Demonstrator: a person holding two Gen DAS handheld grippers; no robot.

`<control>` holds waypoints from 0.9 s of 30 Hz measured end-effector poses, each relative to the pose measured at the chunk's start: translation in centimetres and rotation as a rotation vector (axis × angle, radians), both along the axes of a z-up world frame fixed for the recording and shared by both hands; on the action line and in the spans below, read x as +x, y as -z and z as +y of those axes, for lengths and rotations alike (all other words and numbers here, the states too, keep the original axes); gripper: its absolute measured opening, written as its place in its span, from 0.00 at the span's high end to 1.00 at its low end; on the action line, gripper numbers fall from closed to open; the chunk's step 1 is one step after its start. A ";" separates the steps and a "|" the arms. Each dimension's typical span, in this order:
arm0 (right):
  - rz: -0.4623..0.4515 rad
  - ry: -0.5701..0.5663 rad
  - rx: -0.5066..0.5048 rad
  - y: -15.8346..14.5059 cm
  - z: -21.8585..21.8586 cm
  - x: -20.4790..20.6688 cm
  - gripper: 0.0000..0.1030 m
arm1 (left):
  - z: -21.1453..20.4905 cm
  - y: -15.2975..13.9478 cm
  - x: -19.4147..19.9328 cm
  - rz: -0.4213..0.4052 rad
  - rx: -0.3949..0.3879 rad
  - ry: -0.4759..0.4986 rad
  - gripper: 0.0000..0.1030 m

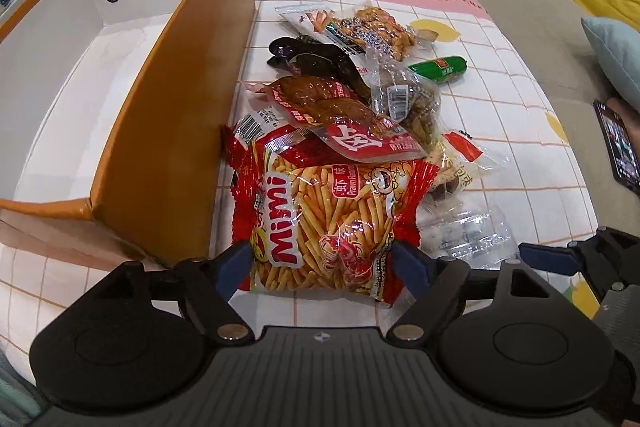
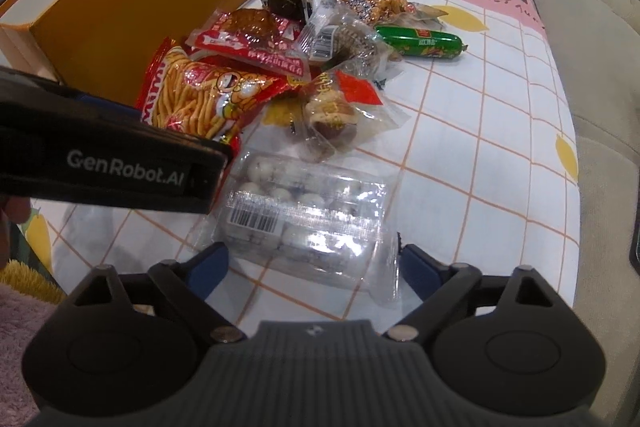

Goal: Organize snacks
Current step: 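Grasp the red Mimi bag with the left tool while the right tool grasps the clear egg tray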

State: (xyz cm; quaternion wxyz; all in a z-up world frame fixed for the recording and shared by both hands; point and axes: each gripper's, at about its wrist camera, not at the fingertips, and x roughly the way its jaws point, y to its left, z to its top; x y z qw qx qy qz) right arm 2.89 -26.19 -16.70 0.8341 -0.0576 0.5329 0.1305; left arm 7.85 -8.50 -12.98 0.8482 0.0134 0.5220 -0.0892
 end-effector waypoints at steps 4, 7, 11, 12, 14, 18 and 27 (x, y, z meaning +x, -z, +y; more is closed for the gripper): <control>-0.019 0.017 0.008 -0.5 -0.4 -0.3 0.38 | 0.2 0.0 -0.1 -0.003 -0.019 0.001 0.18; -0.027 0.035 0.009 -0.8 -0.7 -0.4 0.56 | 0.5 -0.3 -0.3 -0.011 -0.022 -0.002 0.32; -0.016 0.071 0.023 -1.0 -1.4 -0.4 0.73 | 0.9 -0.8 -0.6 -0.005 -0.041 0.005 0.48; -0.010 0.077 0.029 -1.0 -1.5 -0.5 0.75 | 0.9 -0.9 -0.7 -0.002 -0.038 0.011 0.49; 0.005 0.077 0.028 -1.1 -1.6 -0.7 0.77 | 0.9 -1.1 -1.1 0.006 -0.025 0.022 0.50; -0.023 0.032 0.009 -2.0 -1.1 -1.7 0.62 | 1.5 -1.6 -1.7 0.032 -0.027 0.019 0.51; -0.198 -0.343 -0.170 -1.5 1.9 -1.8 0.19 | 2.0 -1.9 -2.3 0.061 -0.048 0.032 0.52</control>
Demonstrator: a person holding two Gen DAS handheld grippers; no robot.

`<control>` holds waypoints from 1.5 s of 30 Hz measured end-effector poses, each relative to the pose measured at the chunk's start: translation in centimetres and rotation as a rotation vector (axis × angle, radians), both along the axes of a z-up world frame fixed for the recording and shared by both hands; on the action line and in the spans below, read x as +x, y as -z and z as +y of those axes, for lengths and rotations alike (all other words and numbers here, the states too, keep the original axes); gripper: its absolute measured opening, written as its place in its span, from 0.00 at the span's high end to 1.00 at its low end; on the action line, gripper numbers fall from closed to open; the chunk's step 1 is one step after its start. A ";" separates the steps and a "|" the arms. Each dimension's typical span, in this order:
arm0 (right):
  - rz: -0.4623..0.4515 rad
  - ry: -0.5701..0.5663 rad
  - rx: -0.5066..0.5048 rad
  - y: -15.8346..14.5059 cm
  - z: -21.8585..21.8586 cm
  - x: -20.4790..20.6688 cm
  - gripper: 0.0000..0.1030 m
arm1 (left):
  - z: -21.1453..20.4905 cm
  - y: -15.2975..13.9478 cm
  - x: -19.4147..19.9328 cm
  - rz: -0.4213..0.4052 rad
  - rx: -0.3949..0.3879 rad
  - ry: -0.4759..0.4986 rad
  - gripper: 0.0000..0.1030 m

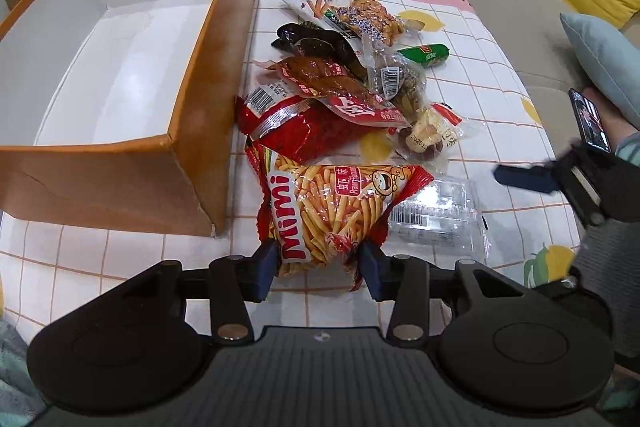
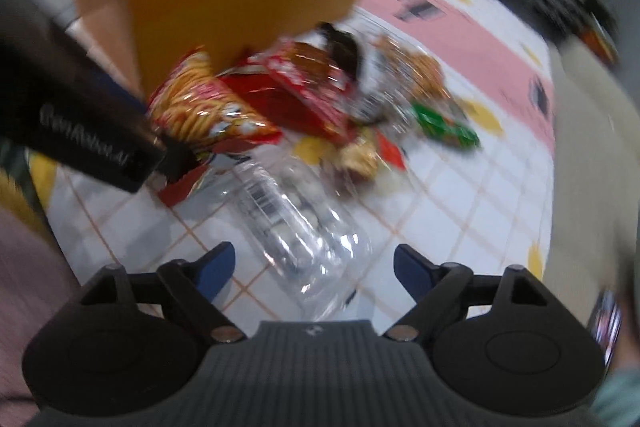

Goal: Organize snacks
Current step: 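Grasp the red Mimi bag with the left tool while the right tool grasps the clear egg tray, then lift and carry the Mimi bag and egg tray over the open box with both tools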

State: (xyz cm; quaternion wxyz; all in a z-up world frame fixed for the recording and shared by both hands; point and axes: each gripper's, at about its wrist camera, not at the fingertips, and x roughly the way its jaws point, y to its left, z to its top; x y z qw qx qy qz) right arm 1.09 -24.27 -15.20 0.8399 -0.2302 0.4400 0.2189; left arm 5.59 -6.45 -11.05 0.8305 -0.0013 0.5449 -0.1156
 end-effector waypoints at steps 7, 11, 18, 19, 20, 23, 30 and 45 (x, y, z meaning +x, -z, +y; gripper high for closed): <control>0.029 -0.082 0.067 1.2 -1.2 2.5 0.18 | 0.2 0.1 0.0 0.007 -0.015 -0.010 0.52; 0.093 -0.045 0.146 1.5 -1.5 3.3 0.21 | 0.2 0.1 0.1 0.010 -0.029 -0.011 0.52; 0.167 0.054 0.163 0.9 -1.1 2.7 0.40 | 0.3 -0.2 -0.1 0.008 -0.043 -0.012 0.52; 0.177 0.070 0.163 0.8 -1.0 2.4 0.41 | 0.2 -0.3 -0.1 0.007 -0.046 -0.007 0.52; 0.189 0.083 0.161 0.7 -0.9 2.1 0.42 | 0.2 -0.3 -0.2 0.007 -0.048 -0.003 0.52; 0.222 0.141 0.170 0.1 -1.4 1.5 0.44 | 0.0 -0.8 -0.4 0.004 -0.055 0.000 0.53; 0.231 0.249 0.237 -1.8 -2.7 0.6 0.46 | 0.1 -3.2 -1.4 -0.037 -0.086 -0.011 0.56; 0.076 0.239 0.363 -7.4 -1.5 0.1 0.47 | 2.7 -9.5 -2.1 -0.201 -0.152 -0.068 0.60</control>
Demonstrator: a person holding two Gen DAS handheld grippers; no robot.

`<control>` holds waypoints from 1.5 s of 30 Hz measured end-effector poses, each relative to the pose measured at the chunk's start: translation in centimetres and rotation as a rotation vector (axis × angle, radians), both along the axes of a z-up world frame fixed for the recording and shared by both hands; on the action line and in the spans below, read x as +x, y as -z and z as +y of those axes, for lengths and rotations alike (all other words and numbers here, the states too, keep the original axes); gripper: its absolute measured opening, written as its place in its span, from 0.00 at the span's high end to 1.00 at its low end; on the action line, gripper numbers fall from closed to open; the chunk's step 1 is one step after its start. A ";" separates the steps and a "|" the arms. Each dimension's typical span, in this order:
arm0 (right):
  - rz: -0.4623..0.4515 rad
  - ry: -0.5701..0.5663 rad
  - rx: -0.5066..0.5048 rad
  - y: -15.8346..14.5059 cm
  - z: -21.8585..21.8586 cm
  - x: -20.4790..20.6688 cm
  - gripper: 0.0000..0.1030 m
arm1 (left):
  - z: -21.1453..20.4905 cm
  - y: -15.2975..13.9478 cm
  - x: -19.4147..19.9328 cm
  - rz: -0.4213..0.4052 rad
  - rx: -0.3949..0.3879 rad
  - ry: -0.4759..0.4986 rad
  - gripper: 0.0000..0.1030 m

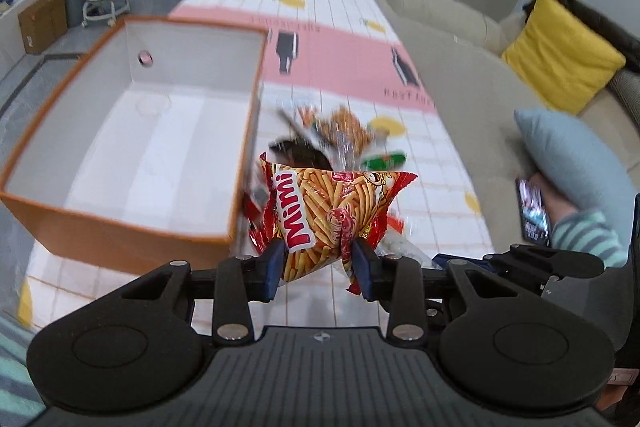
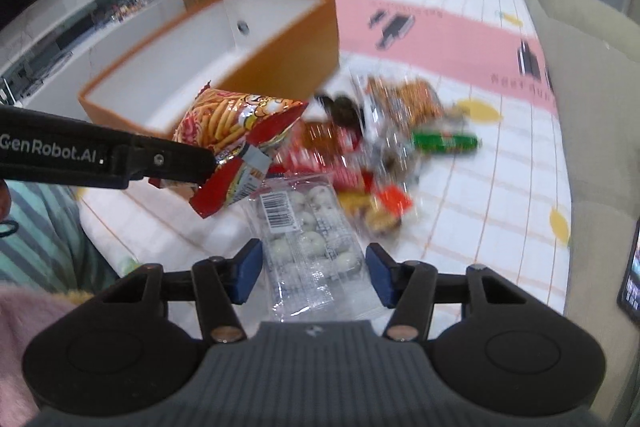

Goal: Organize snacks
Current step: 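Lift and carry the Mimi bag and egg tray over the open box with both tools, then open the left tool to drop the Mimi bag while the right tool releases the egg tray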

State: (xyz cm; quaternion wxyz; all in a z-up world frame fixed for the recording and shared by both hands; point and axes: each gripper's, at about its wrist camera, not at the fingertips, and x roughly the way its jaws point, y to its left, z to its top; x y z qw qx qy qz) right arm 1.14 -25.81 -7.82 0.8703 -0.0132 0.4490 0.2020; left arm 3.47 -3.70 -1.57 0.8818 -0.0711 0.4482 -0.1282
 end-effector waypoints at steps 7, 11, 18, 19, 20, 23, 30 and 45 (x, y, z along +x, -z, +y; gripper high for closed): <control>-0.119 -0.061 0.011 -4.2 2.9 1.5 0.47 | 2.8 -3.9 0.7 -0.094 -0.003 -0.065 0.60; -0.182 -0.119 -0.001 -6.2 5.4 3.0 0.48 | 4.8 -5.5 1.5 -0.119 0.000 -0.101 0.60; -0.208 -0.227 -0.004 -7.5 10.6 6.5 0.48 | 9.1 -6.4 5.0 -0.049 -0.012 -0.117 0.60; -0.203 -0.246 -0.002 -7.5 11.4 7.0 0.48 | 9.7 -6.2 5.5 -0.029 -0.015 -0.114 0.60; -0.198 -0.268 -0.007 -7.5 12.3 7.5 0.48 | 10.1 -6.0 6.1 -0.017 -0.006 -0.110 0.60; -0.187 -0.324 -0.045 -6.7 14.7 8.7 0.48 | 11.0 -4.7 7.7 0.022 0.040 -0.110 0.60; -0.124 -0.426 -0.168 -3.5 18.8 11.2 0.48 | 13.9 -1.3 10.3 0.119 0.090 -0.145 0.62; 0.018 -0.486 -0.313 0.4 20.8 14.5 0.48 | 13.1 1.6 11.9 0.206 0.240 -0.089 0.68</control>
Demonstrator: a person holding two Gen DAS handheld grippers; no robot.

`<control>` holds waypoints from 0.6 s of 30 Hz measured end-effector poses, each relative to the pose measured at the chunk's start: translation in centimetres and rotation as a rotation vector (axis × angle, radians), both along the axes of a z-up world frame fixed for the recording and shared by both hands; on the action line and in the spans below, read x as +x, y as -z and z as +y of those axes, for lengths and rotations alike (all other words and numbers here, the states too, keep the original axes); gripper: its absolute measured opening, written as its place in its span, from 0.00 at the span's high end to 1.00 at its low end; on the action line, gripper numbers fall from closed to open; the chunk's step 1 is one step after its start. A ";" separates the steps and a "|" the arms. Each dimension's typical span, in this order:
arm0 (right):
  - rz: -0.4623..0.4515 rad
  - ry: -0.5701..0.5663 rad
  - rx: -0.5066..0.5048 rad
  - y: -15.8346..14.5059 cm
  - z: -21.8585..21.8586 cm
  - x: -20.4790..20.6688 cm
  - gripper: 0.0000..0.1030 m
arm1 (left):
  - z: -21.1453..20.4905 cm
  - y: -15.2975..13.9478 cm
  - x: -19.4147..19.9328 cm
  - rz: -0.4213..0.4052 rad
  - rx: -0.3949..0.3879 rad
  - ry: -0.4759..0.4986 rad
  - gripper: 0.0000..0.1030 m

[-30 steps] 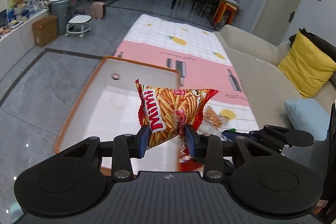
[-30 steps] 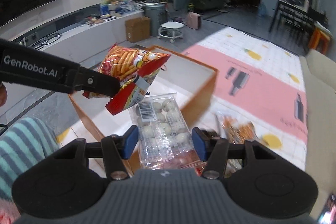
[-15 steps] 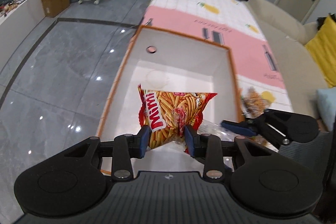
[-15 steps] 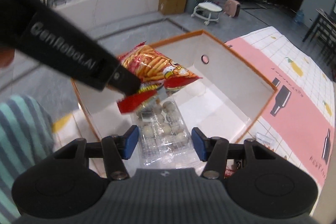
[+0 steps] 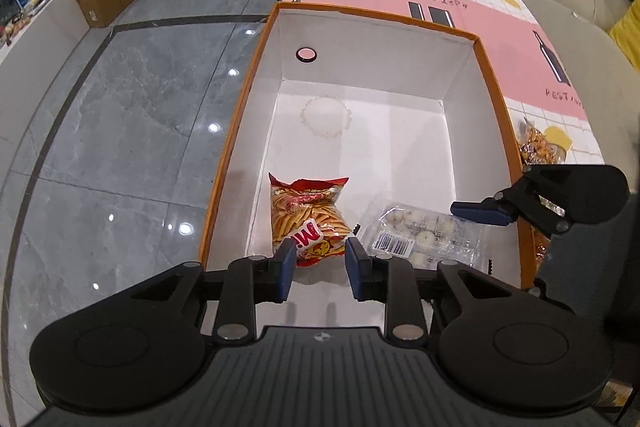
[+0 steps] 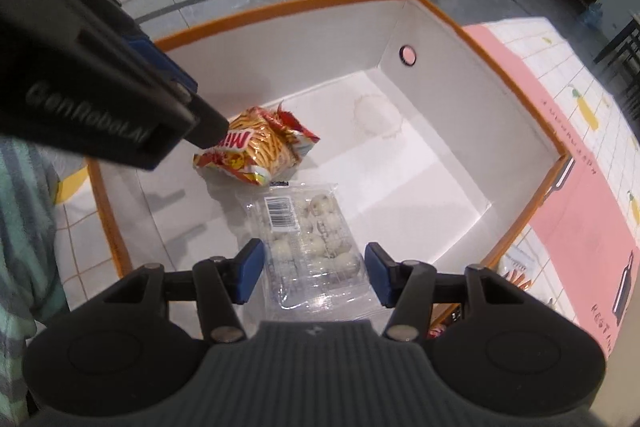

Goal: Organize snacks
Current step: 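Open the left tool to drop the Mimi bag while the right tool releases the egg tray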

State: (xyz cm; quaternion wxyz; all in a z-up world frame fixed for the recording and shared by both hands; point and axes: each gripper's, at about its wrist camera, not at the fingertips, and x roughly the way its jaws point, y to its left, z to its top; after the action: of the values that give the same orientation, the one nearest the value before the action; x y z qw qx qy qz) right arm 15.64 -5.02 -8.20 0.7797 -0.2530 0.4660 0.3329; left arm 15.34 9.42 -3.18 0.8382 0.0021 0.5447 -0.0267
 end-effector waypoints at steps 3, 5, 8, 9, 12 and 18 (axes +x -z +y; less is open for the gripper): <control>0.024 0.004 -0.013 0.2 0.6 0.1 0.48 | -0.3 -0.1 0.0 -0.005 0.020 0.006 0.64; 0.041 0.009 -0.023 0.4 0.7 0.3 0.47 | -0.3 0.0 0.1 -0.003 0.025 0.006 0.62; 0.041 0.006 -0.038 0.7 1.0 0.6 0.48 | 0.0 -0.1 0.0 -0.006 0.026 0.003 0.56; 0.044 0.007 -0.034 0.6 1.0 0.6 0.48 | 0.1 -0.1 -0.1 -0.008 0.028 0.000 0.55; 0.052 0.020 -0.022 0.4 0.7 0.9 0.47 | 0.2 -0.2 -0.2 -0.009 0.034 -0.007 0.53; 0.030 0.037 0.006 -0.4 0.0 0.7 0.39 | 0.2 -0.9 -0.9 -0.036 0.040 -0.008 0.44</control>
State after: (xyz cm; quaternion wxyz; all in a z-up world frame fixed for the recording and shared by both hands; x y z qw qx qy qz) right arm 16.33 -5.05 -7.76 0.7795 -0.2366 0.4814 0.3235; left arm 14.41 9.58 -2.31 0.8478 0.0170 0.5300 -0.0122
